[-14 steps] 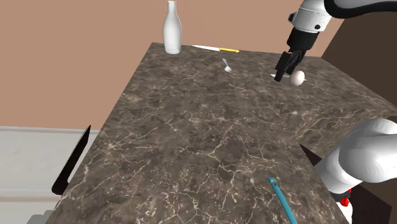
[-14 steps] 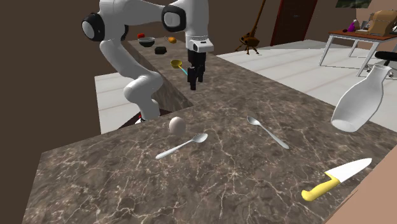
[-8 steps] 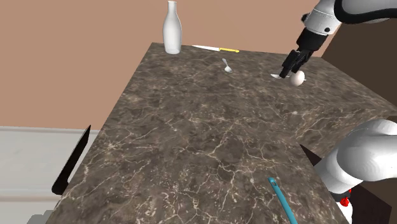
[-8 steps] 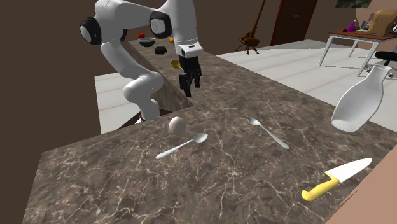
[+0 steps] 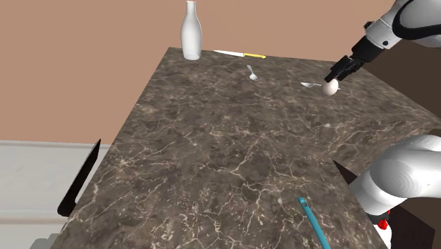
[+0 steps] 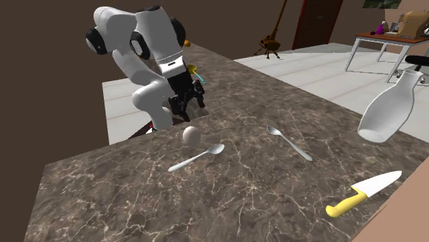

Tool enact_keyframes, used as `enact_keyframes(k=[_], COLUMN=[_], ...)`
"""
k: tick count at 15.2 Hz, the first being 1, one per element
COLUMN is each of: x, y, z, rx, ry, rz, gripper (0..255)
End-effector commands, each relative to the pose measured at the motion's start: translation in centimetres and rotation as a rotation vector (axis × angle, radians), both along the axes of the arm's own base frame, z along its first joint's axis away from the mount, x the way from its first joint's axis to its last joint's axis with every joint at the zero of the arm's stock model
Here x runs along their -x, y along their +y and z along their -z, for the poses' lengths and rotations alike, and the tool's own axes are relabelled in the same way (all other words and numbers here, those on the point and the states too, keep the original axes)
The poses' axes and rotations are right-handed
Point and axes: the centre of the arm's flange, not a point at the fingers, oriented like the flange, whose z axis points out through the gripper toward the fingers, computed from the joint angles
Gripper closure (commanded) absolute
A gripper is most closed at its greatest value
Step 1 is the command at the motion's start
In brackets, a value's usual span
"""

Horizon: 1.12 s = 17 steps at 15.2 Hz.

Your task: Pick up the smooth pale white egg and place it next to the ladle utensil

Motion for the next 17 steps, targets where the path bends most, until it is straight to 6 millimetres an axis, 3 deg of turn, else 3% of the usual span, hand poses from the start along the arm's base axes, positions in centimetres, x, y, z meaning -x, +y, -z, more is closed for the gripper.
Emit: enact_keyframes(k=[1, 4, 11, 17], x=[0.9, 2.5, 0.8, 0.7], y=[-2.7, -6.4, -6.2, -6.2], z=[0.8, 2.2, 5.5, 5.7], rx=[-0.017, -0.042, -0.042, -0.042], ry=[-0.057, -0.137, -0.137, -0.137], rz=[0.034, 0.082, 0.082, 0.082], gripper=[0, 0, 0, 0])
